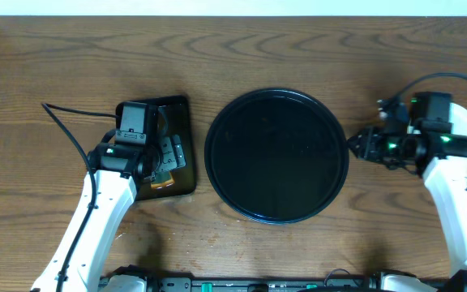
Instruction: Clean dirty plates on tray and stack at the side
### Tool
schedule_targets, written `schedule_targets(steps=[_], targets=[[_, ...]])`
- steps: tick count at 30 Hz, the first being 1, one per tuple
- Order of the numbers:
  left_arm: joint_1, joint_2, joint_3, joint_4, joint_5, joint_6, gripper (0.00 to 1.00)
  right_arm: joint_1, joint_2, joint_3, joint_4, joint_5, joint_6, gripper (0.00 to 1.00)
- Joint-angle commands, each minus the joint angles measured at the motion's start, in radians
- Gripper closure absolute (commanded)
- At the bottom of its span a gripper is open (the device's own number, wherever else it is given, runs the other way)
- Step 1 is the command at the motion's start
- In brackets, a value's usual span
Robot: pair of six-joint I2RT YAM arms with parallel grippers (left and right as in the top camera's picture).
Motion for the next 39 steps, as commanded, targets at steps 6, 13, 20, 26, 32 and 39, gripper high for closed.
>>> schedule_targets(steps=[6,13,20,26,32,39], targets=[[0.004,-0.002,0.019,-0.001,-0.002,0.008,0.13,0.149,0.005,-0.001,0.035,0.096,-0.08,0.59],[0.004,-0.002,0.019,-0.018,0.048,0.001,0.13,0.208,0.005,-0.001,0.051,0.087,-0.114,0.58],[0.003,-0.002,0.019,-0.036,0.061,0.0,0.14,0.234,0.005,-0.001,0.059,0.043,-0.173,0.58],[0.003,0.004,0.016,-0.068,-0.196,-0.173,0.14,0.251,0.005,-0.001,0.063,-0.086,-0.233,0.56],[0.003,0.09,-0.031,-0.001,-0.224,-0.167,0.14,0.253,0.005,-0.001,0.065,-0.086,-0.232,0.56],[0.004,0.291,-0.045,0.074,-0.206,-0.088,0.38,0.253,0.005,-0.001,0.065,-0.086,-0.229,0.55]])
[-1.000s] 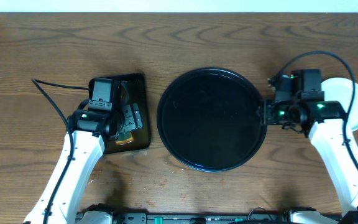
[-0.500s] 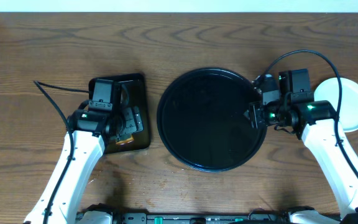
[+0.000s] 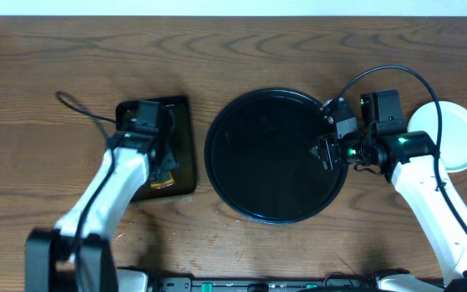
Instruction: Clean dirty plates on tray and stack at the side
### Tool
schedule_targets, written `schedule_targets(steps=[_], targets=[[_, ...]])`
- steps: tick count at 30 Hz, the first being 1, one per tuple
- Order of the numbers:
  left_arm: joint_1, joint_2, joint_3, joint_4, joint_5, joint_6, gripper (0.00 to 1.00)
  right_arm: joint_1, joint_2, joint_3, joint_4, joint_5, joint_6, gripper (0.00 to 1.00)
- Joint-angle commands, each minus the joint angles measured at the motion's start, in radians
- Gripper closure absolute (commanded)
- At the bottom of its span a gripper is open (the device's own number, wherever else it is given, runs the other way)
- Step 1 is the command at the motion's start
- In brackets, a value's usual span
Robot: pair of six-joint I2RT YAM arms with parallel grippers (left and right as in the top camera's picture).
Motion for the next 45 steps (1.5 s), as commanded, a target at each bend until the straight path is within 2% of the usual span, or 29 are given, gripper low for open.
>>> schedule_targets(steps=[1,3,4,8,9,17,19,20,21,22,23,24,25,28,32,36,40,41,42,44,45], targets=[[0.005,0.09,-0.015,0.026,0.011,0.045,0.39,0.01,0.003,-0.001,0.002,-0.018,-0.016,0.55],[0.005,0.138,-0.015,0.051,0.078,0.076,0.41,0.011,0.003,-0.001,0.001,-0.018,-0.016,0.55],[0.005,0.161,-0.015,0.061,0.105,0.091,0.46,0.011,0.003,-0.001,0.001,-0.018,-0.016,0.55],[0.005,0.208,-0.015,0.067,0.128,0.095,0.81,0.011,0.003,-0.001,-0.002,-0.018,-0.016,0.55],[0.005,0.207,-0.015,0.066,0.127,0.096,0.93,0.011,0.003,-0.001,-0.002,-0.018,-0.016,0.55],[0.005,0.086,0.014,0.031,0.127,0.096,0.92,0.011,0.003,-0.001,-0.001,-0.009,-0.016,0.55],[0.006,0.042,0.014,0.029,0.127,0.097,0.84,0.011,0.003,-0.001,-0.001,0.008,-0.016,0.55],[0.005,0.021,0.014,0.028,0.127,0.104,0.84,0.011,0.003,-0.001,-0.001,0.024,-0.011,0.55],[0.005,0.002,0.014,0.026,0.127,0.112,0.78,0.011,0.003,-0.001,-0.001,0.054,0.011,0.55],[0.005,-0.014,0.014,0.024,0.127,0.118,0.67,0.011,0.003,-0.001,-0.001,0.098,0.05,0.55],[0.005,-0.027,0.014,0.019,0.127,0.119,0.52,0.011,0.003,-0.001,-0.002,0.145,0.091,0.55],[0.005,-0.037,0.014,0.013,0.127,0.118,0.44,0.011,0.003,-0.001,-0.002,0.182,0.122,0.55],[0.005,-0.047,0.014,0.006,0.127,0.118,0.38,0.011,0.003,-0.001,-0.001,0.195,0.134,0.55],[0.005,-0.067,0.014,-0.013,0.127,0.121,0.26,0.011,0.003,-0.001,0.002,0.162,0.121,0.54],[0.005,-0.126,0.014,-0.036,0.128,0.14,0.18,0.011,-0.003,0.0,0.011,0.095,0.083,0.51],[0.005,-0.245,0.033,-0.092,0.128,0.14,0.17,0.019,-0.058,0.003,0.033,-0.02,0.032,0.44],[0.005,-0.414,0.057,-0.16,0.128,0.14,0.17,0.029,-0.182,0.004,0.088,-0.024,0.034,0.39],[0.005,-0.456,0.057,-0.168,0.128,0.14,0.16,0.031,-0.22,0.004,0.101,-0.026,0.037,0.34],[0.005,-0.512,0.057,-0.176,0.127,0.14,0.16,0.034,-0.261,0.004,0.11,-0.026,0.045,0.01],[0.005,-0.592,0.057,-0.177,0.127,0.14,0.15,0.034,-0.331,0.004,0.13,-0.026,0.068,0.01],[0.005,-0.629,0.057,-0.177,0.127,0.14,0.08,0.034,-0.361,0.004,0.131,-0.026,0.086,0.01]])
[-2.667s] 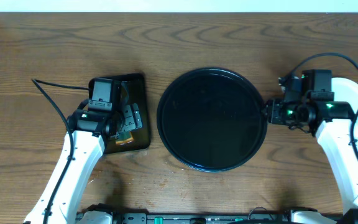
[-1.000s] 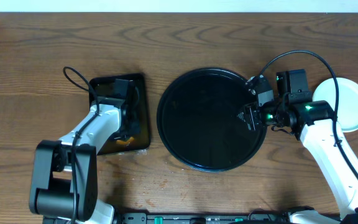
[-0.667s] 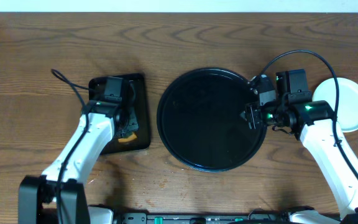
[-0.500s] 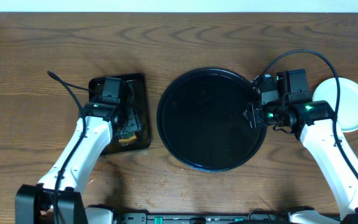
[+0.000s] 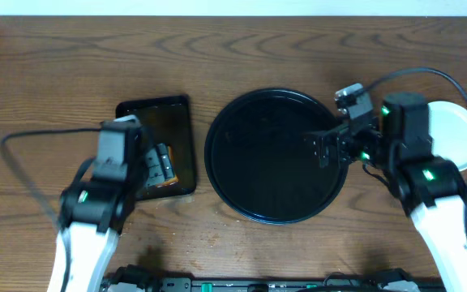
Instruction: Clean dirty plates on tray and stack at the side
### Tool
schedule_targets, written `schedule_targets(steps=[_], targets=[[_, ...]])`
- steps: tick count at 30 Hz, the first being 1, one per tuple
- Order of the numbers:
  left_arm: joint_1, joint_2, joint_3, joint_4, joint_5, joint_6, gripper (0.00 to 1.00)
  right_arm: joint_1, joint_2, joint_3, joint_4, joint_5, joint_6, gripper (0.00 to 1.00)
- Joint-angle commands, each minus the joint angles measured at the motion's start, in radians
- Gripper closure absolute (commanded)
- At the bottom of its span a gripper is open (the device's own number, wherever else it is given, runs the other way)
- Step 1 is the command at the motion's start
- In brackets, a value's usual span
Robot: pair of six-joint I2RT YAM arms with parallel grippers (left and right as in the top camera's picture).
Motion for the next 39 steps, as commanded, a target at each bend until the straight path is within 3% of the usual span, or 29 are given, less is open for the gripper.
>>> schedule_targets(steps=[1,7,19,23,29,33,39], targets=[[0.004,-0.131,0.026,-0.008,-0.001,0.003,0.08,0.012,-0.098,0.005,0.002,-0.026,0.068,0.01],[0.004,-0.258,0.026,-0.016,-0.001,-0.011,0.08,0.012,-0.203,0.005,0.002,-0.026,0.262,0.01],[0.004,-0.268,0.026,-0.02,-0.001,-0.011,0.07,0.013,-0.27,-0.046,-0.006,-0.024,0.267,0.01],[0.004,-0.268,0.026,-0.02,-0.001,-0.011,0.07,0.012,-0.42,-0.202,0.157,0.133,0.181,0.01],[0.004,-0.268,0.026,-0.02,-0.001,-0.011,0.07,0.011,-0.706,-0.595,0.49,0.14,-0.075,0.01],[0.004,-0.268,0.026,-0.02,-0.001,-0.011,0.07,0.011,-0.881,-0.76,0.515,0.142,-0.127,0.01],[0.004,-0.268,0.026,-0.02,-0.001,-0.011,0.07,0.005,-1.059,-0.866,0.488,0.233,-0.195,0.01]])
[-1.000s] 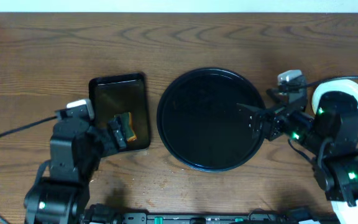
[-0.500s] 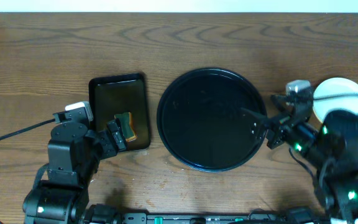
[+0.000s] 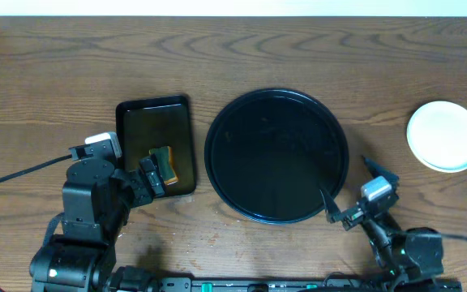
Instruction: Clean dirty plates on tray and stack at the side
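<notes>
The round black tray (image 3: 276, 154) lies mid-table with no plate on it. White plates (image 3: 444, 135) sit stacked at the far right. A sponge (image 3: 163, 161) lies in the small black rectangular tray (image 3: 154, 130) on the left. My left gripper (image 3: 151, 176) is at that tray's near edge, just beside the sponge, fingers apart and holding nothing. My right gripper (image 3: 353, 188) hovers by the round tray's near-right rim with its fingers spread wide and empty.
Both arm bases sit at the table's front edge, with a cable trailing off to the left. Wooden tabletop (image 3: 71, 73) surrounds the trays.
My left gripper has drawn back from over the sponge to the small tray's near edge, leaving the sponge there. The right gripper has moved from the round tray's right rim to its near-right side.
At first my left gripper was over the sponge in the small tray and my right gripper was by the white plates at the right. Then the right gripper was over the round tray's right rim, twice. Now both arms are pulled back toward the front.
</notes>
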### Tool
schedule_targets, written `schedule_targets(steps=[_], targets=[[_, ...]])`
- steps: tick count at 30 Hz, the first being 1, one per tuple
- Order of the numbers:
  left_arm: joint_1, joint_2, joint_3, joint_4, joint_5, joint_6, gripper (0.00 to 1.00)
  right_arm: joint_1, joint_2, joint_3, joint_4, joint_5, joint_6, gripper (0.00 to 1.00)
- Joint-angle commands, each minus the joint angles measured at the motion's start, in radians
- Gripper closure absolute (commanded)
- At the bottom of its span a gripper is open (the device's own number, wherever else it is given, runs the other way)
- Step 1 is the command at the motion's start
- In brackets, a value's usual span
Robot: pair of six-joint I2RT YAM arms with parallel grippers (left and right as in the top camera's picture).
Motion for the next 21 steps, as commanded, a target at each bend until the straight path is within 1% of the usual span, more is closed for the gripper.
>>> schedule_targets(steps=[1,6,9,15,20,21], targets=[[0.004,0.0,0.018,0.0,-0.002,-0.005,0.07,-0.003,-0.081,-0.043,0.001,0.089,-0.069,0.01],[0.004,0.0,0.018,0.0,-0.002,-0.005,0.07,-0.009,-0.089,-0.104,0.062,0.134,-0.069,0.01],[0.004,0.0,0.018,0.0,-0.002,-0.005,0.07,-0.009,-0.089,-0.154,0.148,0.148,-0.069,0.01],[0.004,0.0,0.018,0.0,-0.002,-0.005,0.07,-0.009,-0.089,-0.152,0.136,0.148,-0.069,0.01],[0.004,0.0,0.018,0.0,-0.001,-0.005,0.07,-0.009,-0.088,-0.152,0.043,0.148,-0.069,0.01],[0.004,0.0,0.018,0.0,-0.001,-0.005,0.07,-0.009,-0.085,-0.152,0.048,0.148,-0.069,0.01]])
